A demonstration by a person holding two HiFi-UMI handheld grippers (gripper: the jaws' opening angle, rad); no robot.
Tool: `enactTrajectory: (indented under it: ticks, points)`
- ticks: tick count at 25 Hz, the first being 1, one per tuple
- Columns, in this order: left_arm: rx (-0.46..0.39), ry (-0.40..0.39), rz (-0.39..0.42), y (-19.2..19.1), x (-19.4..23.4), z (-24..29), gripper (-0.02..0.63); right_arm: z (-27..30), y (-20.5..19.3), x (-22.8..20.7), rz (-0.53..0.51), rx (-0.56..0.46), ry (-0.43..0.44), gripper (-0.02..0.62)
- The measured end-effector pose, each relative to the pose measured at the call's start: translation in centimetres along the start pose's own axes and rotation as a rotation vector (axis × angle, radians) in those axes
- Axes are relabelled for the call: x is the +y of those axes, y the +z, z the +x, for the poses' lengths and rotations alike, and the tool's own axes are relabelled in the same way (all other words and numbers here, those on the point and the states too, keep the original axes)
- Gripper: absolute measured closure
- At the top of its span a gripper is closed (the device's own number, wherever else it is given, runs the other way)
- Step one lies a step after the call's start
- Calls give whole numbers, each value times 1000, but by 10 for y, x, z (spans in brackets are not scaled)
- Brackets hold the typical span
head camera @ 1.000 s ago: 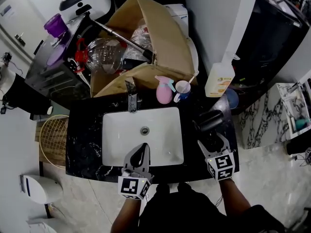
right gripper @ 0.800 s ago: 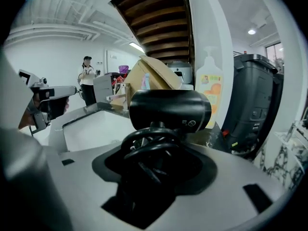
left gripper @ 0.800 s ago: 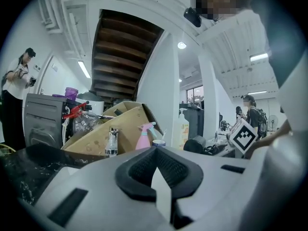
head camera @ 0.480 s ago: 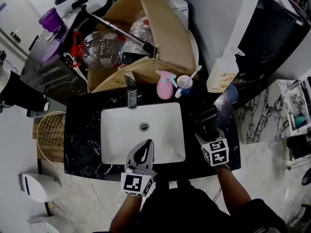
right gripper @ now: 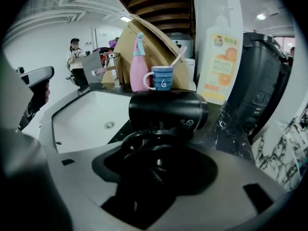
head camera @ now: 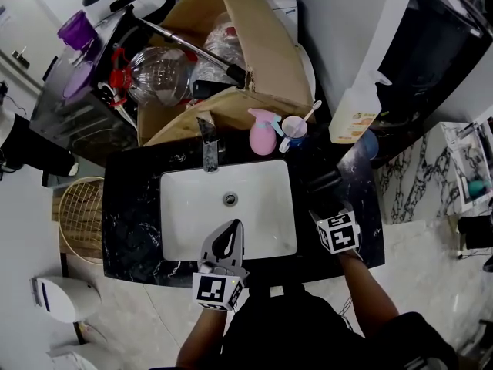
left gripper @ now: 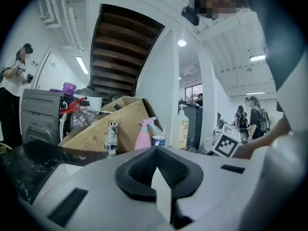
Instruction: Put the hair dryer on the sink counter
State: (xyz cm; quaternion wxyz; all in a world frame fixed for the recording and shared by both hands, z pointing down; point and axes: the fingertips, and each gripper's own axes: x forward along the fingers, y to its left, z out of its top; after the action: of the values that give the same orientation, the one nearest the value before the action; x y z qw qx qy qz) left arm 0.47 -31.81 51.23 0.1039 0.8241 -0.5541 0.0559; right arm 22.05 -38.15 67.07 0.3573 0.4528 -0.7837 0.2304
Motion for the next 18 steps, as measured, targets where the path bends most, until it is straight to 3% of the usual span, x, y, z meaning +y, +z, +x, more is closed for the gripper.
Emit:
enactTrajectory:
  ticks: [5,18]
  points:
    - [-15,-7,4,1,0,-2,612,-2,1,1,0,-21,-13,328]
    - [-37,-37,22,18,-2,-4,612,-98,69,10,-57,-305,-37,324]
